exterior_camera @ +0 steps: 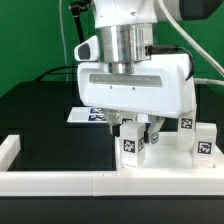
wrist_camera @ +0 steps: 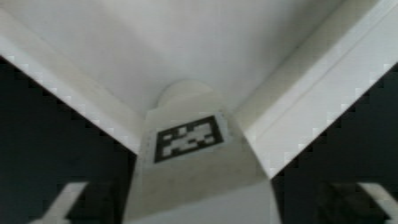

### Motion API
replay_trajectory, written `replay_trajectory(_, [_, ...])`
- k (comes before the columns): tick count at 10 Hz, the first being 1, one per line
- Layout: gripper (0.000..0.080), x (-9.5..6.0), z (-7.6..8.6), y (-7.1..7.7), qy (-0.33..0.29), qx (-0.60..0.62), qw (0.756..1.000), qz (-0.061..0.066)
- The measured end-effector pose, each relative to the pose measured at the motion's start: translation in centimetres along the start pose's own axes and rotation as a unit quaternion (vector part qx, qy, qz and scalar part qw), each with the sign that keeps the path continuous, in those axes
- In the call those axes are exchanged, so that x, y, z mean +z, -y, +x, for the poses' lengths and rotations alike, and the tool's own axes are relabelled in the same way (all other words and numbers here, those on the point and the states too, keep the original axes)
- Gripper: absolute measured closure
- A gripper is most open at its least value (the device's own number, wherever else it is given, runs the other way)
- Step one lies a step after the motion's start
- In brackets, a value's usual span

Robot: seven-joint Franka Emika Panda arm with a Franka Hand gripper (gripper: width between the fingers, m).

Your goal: Assemble square table

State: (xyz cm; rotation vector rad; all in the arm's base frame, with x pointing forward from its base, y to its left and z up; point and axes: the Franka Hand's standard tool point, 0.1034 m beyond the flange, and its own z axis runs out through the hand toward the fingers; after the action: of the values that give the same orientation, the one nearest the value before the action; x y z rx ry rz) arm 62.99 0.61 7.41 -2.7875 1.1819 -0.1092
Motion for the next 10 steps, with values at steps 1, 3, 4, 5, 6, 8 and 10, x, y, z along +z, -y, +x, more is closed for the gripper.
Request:
replay_trajectory(1, [0.0398, 0.0, 0.0, 0.0, 0.0, 0.038, 0.999, 0.0])
replay_trajectory(3, [0.0501, 0.1, 0.0, -0.3, 0.002, 0.119, 0.993, -0.003])
replay_trajectory(4, [0.0501, 0.1, 0.1, -0.5, 0.001, 0.186, 0.983, -0.003])
replay_trajectory(5, [0.0502, -0.1, 0.5, -0.9, 0.001, 0.276, 0.961, -0.007])
replay_trajectory(6, [0.0504, -0.4, 0.6, -1.2, 0.006, 0.378, 0.926, -0.015])
replay_trajectory(8, [0.0504, -0.2, 0.1, -0.4, 0.017, 0.559, 0.829, -0.003])
replay_trajectory(10, [0.0506, 0.1, -0.5, -0.2, 0.009, 0.623, 0.782, -0.006])
